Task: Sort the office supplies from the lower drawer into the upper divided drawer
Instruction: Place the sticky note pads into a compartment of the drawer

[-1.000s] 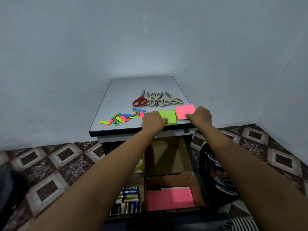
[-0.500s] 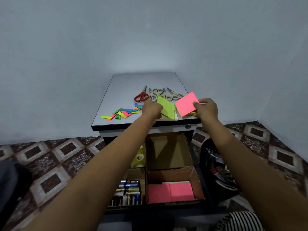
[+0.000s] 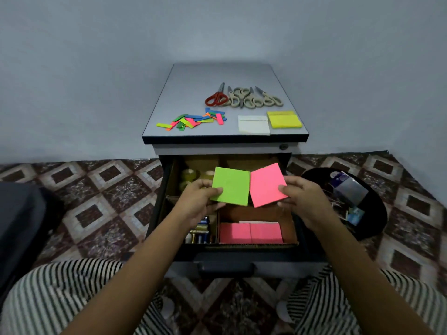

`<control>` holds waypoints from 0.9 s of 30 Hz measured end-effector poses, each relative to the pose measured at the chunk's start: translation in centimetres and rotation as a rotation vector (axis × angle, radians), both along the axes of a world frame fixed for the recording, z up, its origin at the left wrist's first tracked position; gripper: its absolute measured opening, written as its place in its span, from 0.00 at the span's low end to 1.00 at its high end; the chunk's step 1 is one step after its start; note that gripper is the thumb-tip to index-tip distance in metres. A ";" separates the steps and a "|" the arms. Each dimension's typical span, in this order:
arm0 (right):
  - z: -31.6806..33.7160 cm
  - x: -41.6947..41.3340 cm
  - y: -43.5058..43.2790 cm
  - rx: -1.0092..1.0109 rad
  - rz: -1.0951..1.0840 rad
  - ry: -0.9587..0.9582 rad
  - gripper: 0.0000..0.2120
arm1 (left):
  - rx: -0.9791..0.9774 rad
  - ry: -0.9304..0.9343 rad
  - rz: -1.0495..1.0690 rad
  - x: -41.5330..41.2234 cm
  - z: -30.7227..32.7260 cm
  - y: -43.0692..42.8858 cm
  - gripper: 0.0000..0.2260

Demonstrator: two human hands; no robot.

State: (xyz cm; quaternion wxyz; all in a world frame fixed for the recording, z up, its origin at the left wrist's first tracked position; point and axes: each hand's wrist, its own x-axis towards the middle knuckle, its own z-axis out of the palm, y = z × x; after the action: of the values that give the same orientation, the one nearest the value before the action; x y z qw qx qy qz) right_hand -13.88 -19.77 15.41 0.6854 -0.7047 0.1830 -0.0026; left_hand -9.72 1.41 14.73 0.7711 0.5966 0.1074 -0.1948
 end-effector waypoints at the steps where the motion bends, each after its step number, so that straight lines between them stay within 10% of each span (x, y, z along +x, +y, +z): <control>1: -0.5 -0.5 0.3 -0.024 0.028 0.042 0.10 | -0.001 0.016 0.010 -0.5 -0.7 0.5 0.07; 27: -7.6 0.3 5.7 -0.889 0.415 0.445 0.06 | -0.017 0.142 0.095 -2.0 -4.9 2.6 0.07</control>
State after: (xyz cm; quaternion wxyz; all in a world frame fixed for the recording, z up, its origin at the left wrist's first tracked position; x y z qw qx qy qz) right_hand -13.54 -14.04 7.85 0.2519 -0.9318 0.1620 0.2050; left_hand -11.71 3.98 9.82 0.7750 0.5689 0.1882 -0.2006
